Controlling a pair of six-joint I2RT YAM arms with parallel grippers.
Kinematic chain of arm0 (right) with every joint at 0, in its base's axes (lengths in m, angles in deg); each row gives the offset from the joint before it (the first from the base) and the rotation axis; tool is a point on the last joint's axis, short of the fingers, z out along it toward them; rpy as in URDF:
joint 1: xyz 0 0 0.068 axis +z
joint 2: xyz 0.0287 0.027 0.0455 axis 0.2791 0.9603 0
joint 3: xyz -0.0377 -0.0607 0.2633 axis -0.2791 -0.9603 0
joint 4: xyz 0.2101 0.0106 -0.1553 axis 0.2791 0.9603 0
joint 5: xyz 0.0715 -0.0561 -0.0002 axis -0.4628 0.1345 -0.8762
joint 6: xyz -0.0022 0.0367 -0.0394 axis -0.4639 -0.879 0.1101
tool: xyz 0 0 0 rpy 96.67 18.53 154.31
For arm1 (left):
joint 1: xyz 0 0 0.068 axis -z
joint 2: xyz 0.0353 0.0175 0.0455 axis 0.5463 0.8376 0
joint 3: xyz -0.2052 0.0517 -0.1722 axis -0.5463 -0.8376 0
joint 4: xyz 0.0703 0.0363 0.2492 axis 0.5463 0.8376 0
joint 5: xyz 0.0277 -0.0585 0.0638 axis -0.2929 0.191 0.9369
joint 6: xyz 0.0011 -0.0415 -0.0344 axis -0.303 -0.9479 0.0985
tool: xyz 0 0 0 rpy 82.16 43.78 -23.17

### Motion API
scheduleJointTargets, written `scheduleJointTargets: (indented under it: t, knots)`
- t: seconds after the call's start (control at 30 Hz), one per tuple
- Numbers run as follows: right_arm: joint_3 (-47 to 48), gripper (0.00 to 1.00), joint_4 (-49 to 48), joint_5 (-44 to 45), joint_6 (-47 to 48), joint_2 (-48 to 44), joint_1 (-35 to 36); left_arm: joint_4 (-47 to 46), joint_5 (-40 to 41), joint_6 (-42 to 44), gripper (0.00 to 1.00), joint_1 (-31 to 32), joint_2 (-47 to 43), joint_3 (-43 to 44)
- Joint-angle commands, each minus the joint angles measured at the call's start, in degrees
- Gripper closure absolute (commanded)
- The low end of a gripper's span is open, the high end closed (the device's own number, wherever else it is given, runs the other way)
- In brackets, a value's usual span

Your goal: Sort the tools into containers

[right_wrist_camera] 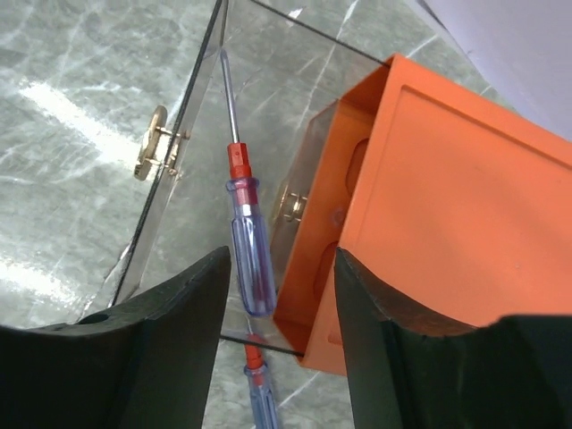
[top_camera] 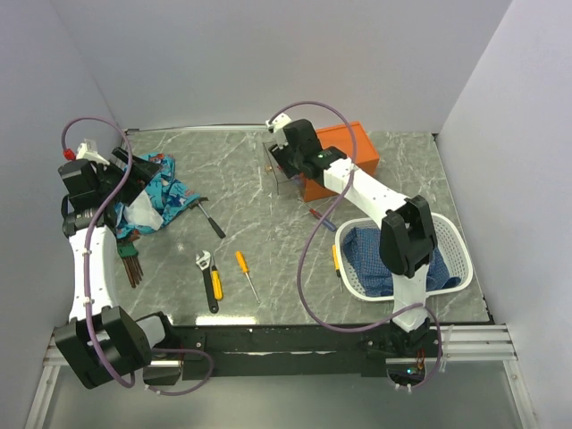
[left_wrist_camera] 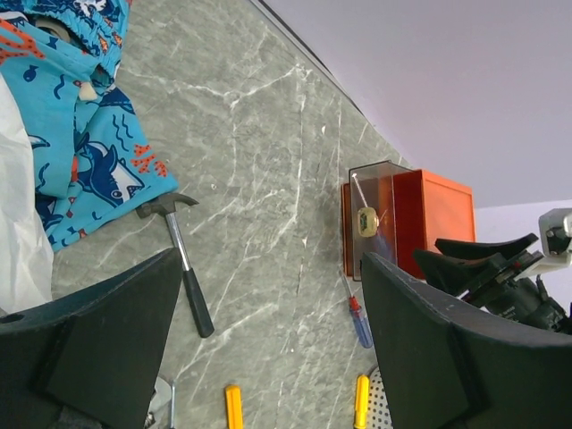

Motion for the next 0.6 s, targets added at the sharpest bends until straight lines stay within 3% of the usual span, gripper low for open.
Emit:
scheduleJointTargets:
  t: [0.0,0.17,0.3,0.43,0.57]
  knots:
    - [1.09,0.42,-0.87,-0.61,-0.41,-7.91,0.37,-3.36,-1.42,-0.81,0.13,-0.24,-0.17,2.29]
    - [-5.12,0.43,1.51,-11.76,-3.66,-16.06,5.1,-2.92,-1.33,-0.81,0.13,-0.5,-0.17,2.03]
    - [-12.78,0.42,4.14,-15.11,-8.83,-19.86,14.76,0.06,0.86,-0.2,0.11,-0.67,-0.7,2.64]
    - [-19.72,0.39,2.48,-16.7,-17.26,-20.05,22.41,4.37,4.82,0.85,0.09,-1.64,-2.37,2.91]
    - [-21.5,0.38,0.37,-17.14,-23.79,-15.06,25.41,7.45,7.46,2.79,0.1,-2.26,-4.3,2.73]
